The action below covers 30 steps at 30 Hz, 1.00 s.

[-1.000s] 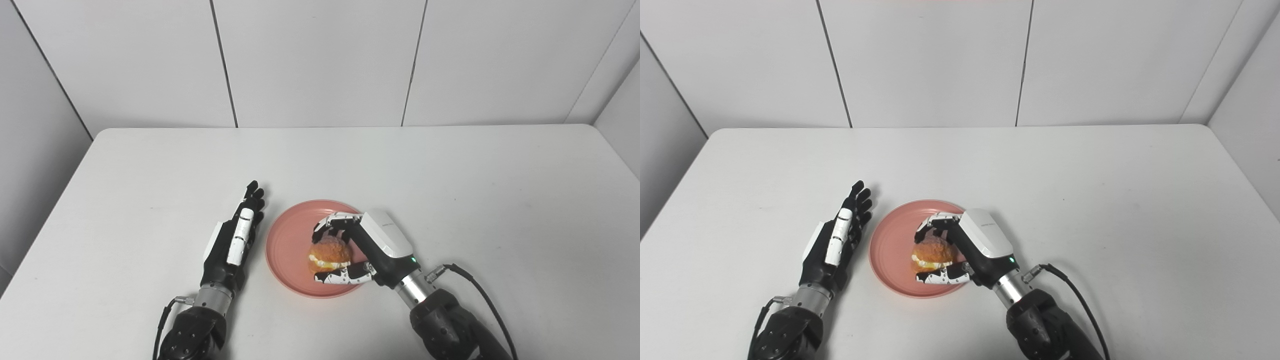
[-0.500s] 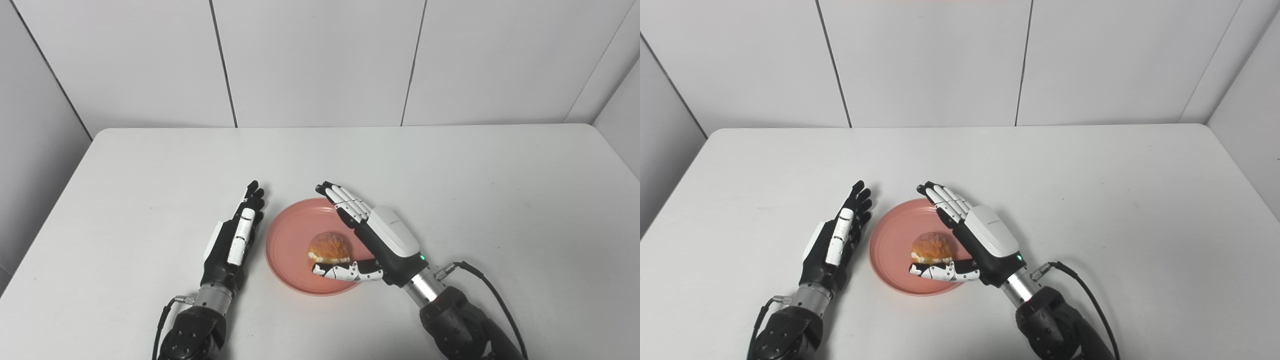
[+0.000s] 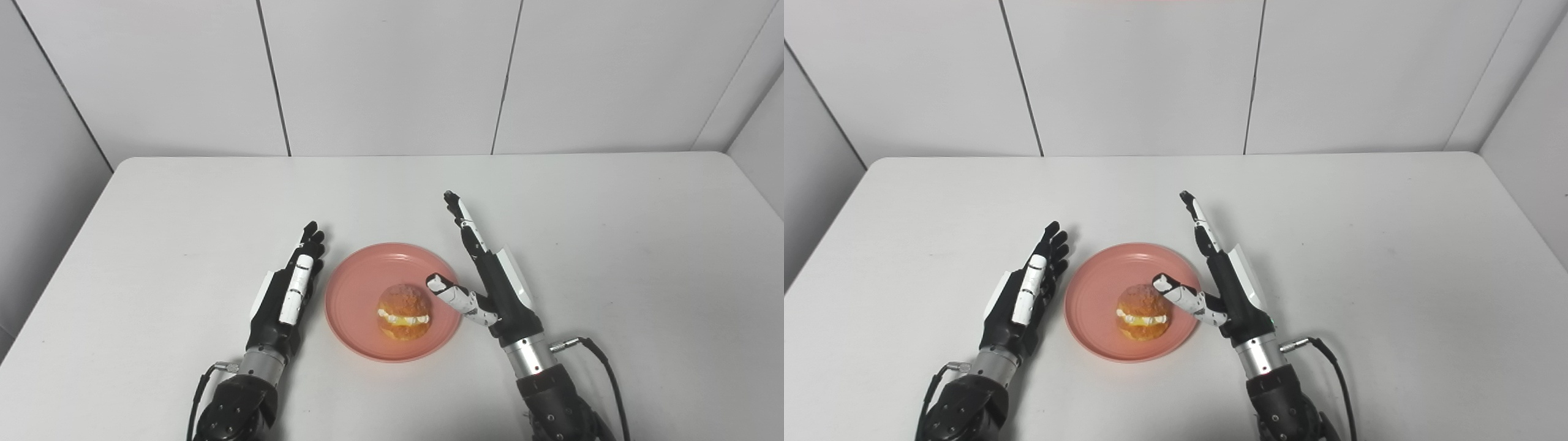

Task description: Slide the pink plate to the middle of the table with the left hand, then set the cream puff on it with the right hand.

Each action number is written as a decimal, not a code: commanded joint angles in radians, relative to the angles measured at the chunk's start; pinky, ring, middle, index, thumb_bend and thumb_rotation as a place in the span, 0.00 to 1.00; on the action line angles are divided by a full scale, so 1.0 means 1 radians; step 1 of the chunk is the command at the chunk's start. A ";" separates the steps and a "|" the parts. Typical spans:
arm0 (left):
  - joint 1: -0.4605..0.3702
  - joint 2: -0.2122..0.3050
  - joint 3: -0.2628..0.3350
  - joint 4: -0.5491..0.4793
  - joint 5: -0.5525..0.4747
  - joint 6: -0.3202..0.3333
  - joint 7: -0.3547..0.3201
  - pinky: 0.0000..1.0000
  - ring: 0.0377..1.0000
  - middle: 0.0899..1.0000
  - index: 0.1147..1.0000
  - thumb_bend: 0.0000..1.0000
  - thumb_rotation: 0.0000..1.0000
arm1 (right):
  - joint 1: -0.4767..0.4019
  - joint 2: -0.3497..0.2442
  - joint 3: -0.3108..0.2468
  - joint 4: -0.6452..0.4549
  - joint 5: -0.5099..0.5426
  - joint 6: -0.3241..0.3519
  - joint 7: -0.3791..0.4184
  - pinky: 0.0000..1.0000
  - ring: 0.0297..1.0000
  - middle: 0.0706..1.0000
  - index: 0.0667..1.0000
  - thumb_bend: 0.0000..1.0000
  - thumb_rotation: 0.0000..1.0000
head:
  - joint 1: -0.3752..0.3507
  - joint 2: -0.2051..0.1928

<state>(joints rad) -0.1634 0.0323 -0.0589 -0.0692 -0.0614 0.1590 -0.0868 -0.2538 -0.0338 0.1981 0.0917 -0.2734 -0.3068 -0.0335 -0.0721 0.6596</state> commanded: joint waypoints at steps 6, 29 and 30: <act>-0.007 -0.011 -0.007 0.008 0.005 -0.042 -0.006 1.00 1.00 1.00 1.00 0.63 1.00 | 0.011 0.043 -0.040 -0.071 0.107 0.116 0.029 1.00 1.00 1.00 1.00 0.62 1.00 | 0.003 -0.001; -0.002 -0.054 0.022 0.015 0.016 -0.086 0.042 1.00 1.00 1.00 1.00 0.61 1.00 | 0.049 0.134 -0.105 -0.089 0.305 0.352 0.043 1.00 1.00 1.00 1.00 0.62 0.95 | 0.005 0.005; -0.003 -0.063 0.030 0.017 0.010 -0.098 0.053 1.00 1.00 1.00 1.00 0.61 1.00 | 0.049 0.139 -0.110 -0.087 0.307 0.355 0.037 1.00 1.00 1.00 1.00 0.62 0.94 | 0.005 0.005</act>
<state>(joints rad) -0.1616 -0.0137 -0.0354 -0.0465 -0.0560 0.1049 -0.0508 -0.1868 0.0840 0.0959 0.0274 0.0258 0.0318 0.0150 -0.0675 0.6657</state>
